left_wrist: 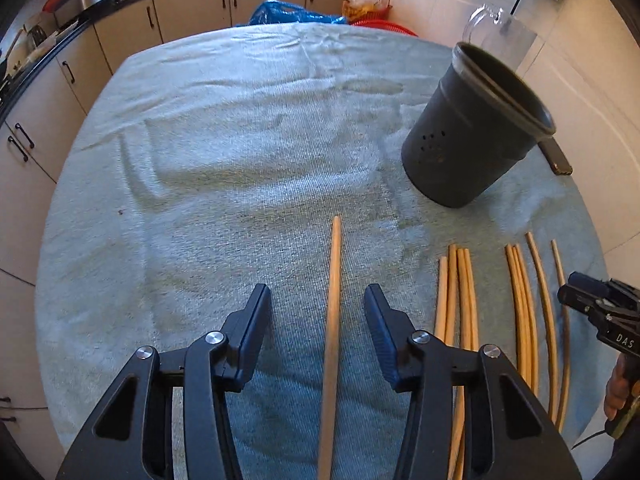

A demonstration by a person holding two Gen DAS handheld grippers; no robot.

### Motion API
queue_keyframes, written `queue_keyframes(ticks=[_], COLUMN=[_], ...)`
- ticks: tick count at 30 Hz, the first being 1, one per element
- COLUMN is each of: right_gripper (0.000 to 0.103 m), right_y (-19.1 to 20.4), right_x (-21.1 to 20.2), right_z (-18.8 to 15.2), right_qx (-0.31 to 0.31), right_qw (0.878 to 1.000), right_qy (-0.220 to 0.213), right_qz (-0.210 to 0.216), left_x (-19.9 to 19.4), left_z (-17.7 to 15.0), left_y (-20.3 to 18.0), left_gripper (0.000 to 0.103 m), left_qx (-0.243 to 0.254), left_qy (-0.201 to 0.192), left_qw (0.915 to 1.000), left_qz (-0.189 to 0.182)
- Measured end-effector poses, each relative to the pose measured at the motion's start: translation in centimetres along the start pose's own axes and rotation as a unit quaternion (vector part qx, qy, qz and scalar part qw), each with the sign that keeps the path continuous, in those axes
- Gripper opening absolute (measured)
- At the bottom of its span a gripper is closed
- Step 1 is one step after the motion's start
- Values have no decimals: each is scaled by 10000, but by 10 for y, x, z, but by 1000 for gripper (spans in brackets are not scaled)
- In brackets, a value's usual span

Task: Organize utensils
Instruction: 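Close the left tool on one wooden chopstick while the right tool grasps another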

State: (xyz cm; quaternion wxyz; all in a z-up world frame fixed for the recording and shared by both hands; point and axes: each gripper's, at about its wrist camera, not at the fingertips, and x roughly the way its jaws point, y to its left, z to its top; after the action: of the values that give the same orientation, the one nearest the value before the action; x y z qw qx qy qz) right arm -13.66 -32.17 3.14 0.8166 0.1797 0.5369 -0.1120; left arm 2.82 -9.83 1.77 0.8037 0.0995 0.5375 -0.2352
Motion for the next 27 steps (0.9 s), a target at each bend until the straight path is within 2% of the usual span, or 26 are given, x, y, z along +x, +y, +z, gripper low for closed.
queue_keyframes(ticks=[2,4,8,12,13,14,15,16,21,27], right_gripper=[52,52,50,41,33,27,13,11,6,6], right_y=[0,1,8,17,17,18,17,16,11,8], right_x=[2,3,8,14,14,15,15,15,12,-27], right_z=[3,6,13,22,24,26,28,30,29,17], right_qx=[-14,-53,-260,-544,-533,-515,-497,-477,-388,-364], right_qw=[10000,9999,9990,9965,9965,9965,9966,9970,9987,9975], right_qy=[28,56,140,202,210,208,202,194,30,-596], right_qz=[-48,-114,-340,-606,-605,-622,-626,-582,-325,-50], left_x=[3,5,8,12,13,14,14,13,-5,-59], left_z=[1,3,10,13,13,13,12,10,2,-9], left_y=[-2,-4,-6,-13,-15,-18,-19,-20,-15,-16], left_gripper=[43,36,33,31,22,13,6,6,6,6], left_qx=[80,145,271,410,437,458,448,387,94,48], left_qy=[17,76,240,343,350,305,273,192,-141,-706], left_qw=[9999,9998,9992,9984,9984,9985,9986,9990,9998,9974], left_qz=[75,132,194,174,87,62,57,59,-71,-157])
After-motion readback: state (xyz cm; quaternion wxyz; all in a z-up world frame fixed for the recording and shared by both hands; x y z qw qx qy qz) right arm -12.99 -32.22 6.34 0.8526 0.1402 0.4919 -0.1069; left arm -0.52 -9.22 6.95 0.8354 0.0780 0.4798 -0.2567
